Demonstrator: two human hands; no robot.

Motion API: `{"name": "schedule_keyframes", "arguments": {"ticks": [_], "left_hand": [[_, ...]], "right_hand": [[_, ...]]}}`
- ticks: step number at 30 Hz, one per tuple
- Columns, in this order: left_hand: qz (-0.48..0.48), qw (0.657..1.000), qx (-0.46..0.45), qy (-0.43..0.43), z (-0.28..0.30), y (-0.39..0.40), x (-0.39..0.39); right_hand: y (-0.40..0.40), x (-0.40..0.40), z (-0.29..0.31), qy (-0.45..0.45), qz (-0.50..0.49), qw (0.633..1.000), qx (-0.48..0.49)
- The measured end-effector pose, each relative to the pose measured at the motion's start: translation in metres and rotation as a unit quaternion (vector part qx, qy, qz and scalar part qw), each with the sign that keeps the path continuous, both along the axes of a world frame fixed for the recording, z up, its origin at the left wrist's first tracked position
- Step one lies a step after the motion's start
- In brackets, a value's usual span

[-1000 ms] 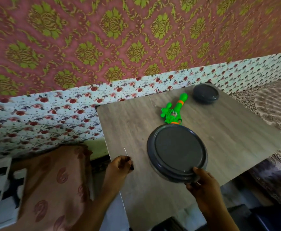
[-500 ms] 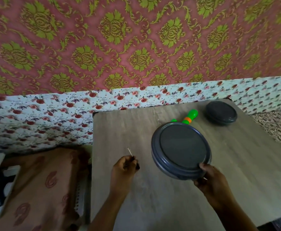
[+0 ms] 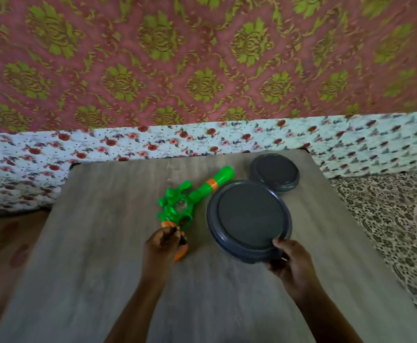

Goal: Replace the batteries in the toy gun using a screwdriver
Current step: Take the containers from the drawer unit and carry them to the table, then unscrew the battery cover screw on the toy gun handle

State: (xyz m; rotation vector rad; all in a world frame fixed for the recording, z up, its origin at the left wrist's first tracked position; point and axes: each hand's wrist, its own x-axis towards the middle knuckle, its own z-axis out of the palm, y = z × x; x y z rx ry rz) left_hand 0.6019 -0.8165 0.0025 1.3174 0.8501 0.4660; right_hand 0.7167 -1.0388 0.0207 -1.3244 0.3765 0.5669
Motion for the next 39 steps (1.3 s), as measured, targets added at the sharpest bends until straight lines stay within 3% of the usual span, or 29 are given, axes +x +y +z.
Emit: {"name": "schedule_keyframes", "arguments": {"ticks": [4, 9, 21, 27, 30, 34, 37, 39], "left_hand": [[0.002, 0.998, -0.055, -0.033, 0.003, -0.033, 0.027], [-0.015, 1.0, -0.012, 0.006, 0.0, -0.05, 0.025], [-0.011, 1.0, -0.002, 0.019, -0.011, -0.056, 0.018], [0.043, 0.996, 0.075, 0.013, -0.031, -0.027, -0.008], [0.095, 0.989, 0.116, 0.02, -0.042, -0.006, -0.022], [0.121, 0.982, 0.145, 0.013, -0.061, 0.031, -0.024], [0.127, 0.98, 0.151, -0.006, -0.094, 0.053, -0.026], [0.127, 0.978, 0.167, -0.003, -0.105, 0.058, -0.021]], "right_hand": [[-0.035, 0.022, -0.008, 0.004, -0.012, 1.0, -0.01], [-0.058, 0.036, -0.027, 0.002, -0.024, 0.999, -0.022], [-0.077, 0.043, -0.045, 0.036, -0.021, 0.999, -0.001], [-0.056, 0.004, -0.05, 0.153, -0.015, 0.988, -0.021], [-0.025, -0.019, -0.052, 0.09, 0.109, 0.99, -0.012], [0.043, -0.017, -0.063, -0.094, 0.186, 0.978, -0.015], [0.09, -0.006, -0.085, -0.271, 0.243, 0.931, -0.037], [0.106, 0.002, -0.097, -0.328, 0.27, 0.905, -0.036]]}}
